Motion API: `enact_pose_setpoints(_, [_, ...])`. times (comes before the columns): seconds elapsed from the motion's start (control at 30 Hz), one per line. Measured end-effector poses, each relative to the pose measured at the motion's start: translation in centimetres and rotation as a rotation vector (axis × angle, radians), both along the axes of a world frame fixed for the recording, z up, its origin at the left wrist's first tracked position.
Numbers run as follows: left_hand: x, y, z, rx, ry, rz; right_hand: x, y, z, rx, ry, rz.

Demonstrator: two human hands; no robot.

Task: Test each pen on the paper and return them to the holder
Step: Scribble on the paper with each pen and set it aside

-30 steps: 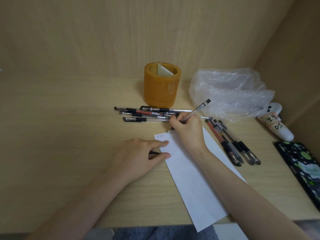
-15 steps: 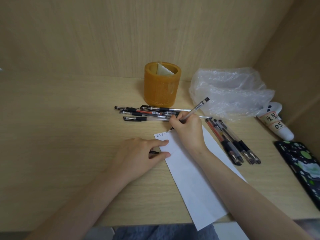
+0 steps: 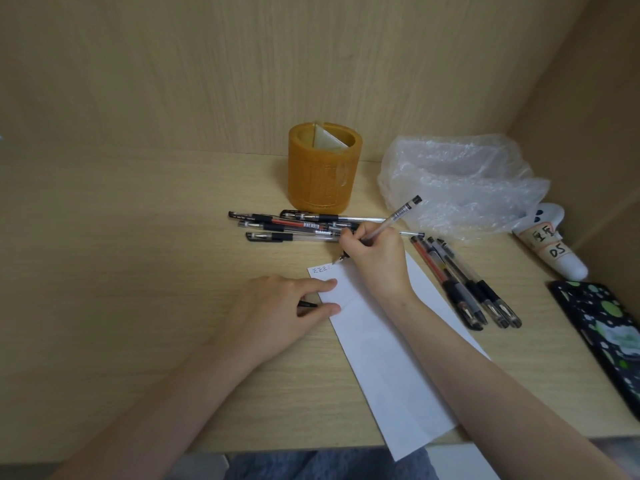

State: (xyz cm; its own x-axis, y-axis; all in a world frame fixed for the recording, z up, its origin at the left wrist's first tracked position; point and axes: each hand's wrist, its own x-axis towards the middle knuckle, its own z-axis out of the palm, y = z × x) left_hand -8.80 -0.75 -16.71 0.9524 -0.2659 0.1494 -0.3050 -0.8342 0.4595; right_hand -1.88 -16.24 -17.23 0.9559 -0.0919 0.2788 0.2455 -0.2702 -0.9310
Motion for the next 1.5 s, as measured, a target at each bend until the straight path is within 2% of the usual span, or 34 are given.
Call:
enact_pose_setpoints(1.13, [-0.10, 0.00, 0.19, 0.018, 0.012, 0.001, -0.20, 0.12, 0.30, -0.061, -0.010, -0.017])
enact_pose_setpoints(1.5, [-0.11, -0.08, 0.23, 0.017, 0.005, 0.000, -0.19, 0.04, 0.17, -0.025, 0.004, 0.015])
